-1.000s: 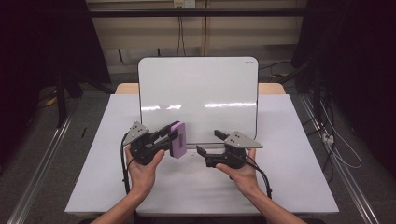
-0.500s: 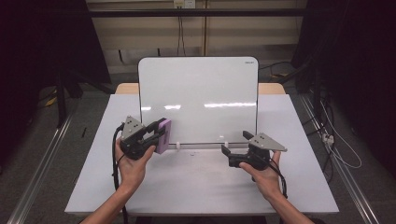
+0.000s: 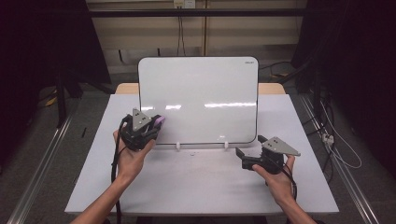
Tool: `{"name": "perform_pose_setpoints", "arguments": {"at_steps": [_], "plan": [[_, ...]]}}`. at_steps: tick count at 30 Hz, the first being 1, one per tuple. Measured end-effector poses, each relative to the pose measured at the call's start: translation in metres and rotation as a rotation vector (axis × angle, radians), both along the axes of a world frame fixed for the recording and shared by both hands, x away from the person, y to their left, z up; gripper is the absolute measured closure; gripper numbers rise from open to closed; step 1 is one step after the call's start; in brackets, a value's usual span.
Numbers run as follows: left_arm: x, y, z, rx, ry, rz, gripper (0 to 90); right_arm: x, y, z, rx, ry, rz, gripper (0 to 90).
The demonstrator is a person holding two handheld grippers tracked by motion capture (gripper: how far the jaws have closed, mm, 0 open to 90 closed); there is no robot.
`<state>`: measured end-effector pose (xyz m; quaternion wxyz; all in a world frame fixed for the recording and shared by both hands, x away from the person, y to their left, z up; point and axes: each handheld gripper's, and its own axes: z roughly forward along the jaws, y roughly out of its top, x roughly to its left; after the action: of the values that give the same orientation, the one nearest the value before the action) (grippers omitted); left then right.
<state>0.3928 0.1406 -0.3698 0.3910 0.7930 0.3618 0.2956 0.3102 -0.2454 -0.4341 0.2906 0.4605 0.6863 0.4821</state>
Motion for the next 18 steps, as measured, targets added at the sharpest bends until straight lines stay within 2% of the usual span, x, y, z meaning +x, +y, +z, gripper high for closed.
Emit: {"name": "perform_pose_setpoints", "arguments": {"at_steps": [2,4,11,15,18], "plan": [[0.002,-0.003,-0.002,0.037,-0.012,0.026,64.5,0.0,-0.001,-0.001,-0.01,0.001,-0.005,4.9],[0.005,-0.004,-0.004,0.043,0.003,0.025,64.5,-0.001,-0.002,-0.002,-0.013,0.004,-0.006,4.9],[0.011,-0.015,-0.009,0.085,0.001,0.014,64.2,-0.001,0.0,-0.003,-0.014,0.011,0.003,5.0],[0.011,-0.018,-0.01,0.096,-0.005,0.016,63.8,-0.001,0.0,-0.003,-0.014,0.011,0.006,5.1],[0.013,-0.017,-0.01,0.073,0.007,0.017,62.7,-0.001,0.0,-0.003,-0.013,0.014,0.004,5.2]]}}
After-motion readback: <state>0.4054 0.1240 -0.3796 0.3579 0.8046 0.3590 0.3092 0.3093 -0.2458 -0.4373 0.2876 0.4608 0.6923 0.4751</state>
